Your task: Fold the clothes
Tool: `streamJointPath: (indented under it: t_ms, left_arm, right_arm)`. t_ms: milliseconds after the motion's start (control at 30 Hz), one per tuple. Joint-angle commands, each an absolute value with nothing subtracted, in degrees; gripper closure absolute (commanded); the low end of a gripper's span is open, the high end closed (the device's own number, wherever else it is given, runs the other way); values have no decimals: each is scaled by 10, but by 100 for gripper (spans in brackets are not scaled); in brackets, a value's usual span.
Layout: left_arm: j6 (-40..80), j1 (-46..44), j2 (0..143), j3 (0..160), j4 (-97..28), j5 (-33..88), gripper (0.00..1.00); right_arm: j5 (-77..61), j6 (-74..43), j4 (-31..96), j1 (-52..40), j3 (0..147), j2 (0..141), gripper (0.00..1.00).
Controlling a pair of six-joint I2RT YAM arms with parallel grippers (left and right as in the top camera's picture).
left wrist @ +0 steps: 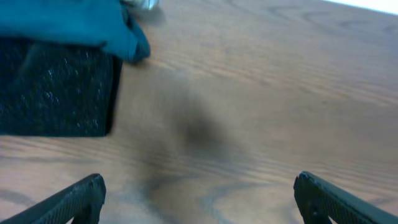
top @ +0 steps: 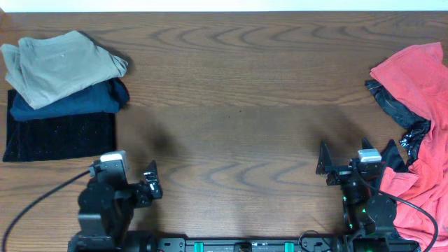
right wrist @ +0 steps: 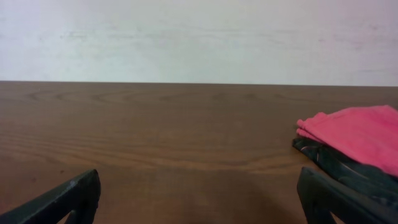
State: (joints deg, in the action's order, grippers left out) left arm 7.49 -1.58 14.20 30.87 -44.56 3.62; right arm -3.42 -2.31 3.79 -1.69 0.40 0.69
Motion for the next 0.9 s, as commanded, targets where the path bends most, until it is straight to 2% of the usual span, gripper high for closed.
streamJointPath:
  t_ms: [0, 233, 433, 567, 700, 867]
  left_arm:
    - [72, -13, 91, 239, -396, 23, 2]
    - [74, -13, 8, 94, -181, 23, 2]
    - [74, -14, 1, 0, 41, 23, 2]
    - [63, -15, 1, 2, 32, 24, 2]
    - [63, -15, 1, 2, -42, 40, 2]
    - [63, -15, 5, 3, -38, 40, 2]
  right_arm:
    - [-39, -16, 40, -21, 3, 3, 1]
    - [-39, -16, 40, -21, 3, 3, 1]
    - [-39, -16, 40, -21, 3, 3, 1]
    - [-39, -16, 40, -21, 3, 3, 1]
    - [-39, -16, 40, -21, 3, 3, 1]
    - [-39, -16, 40, -21, 3, 3, 1]
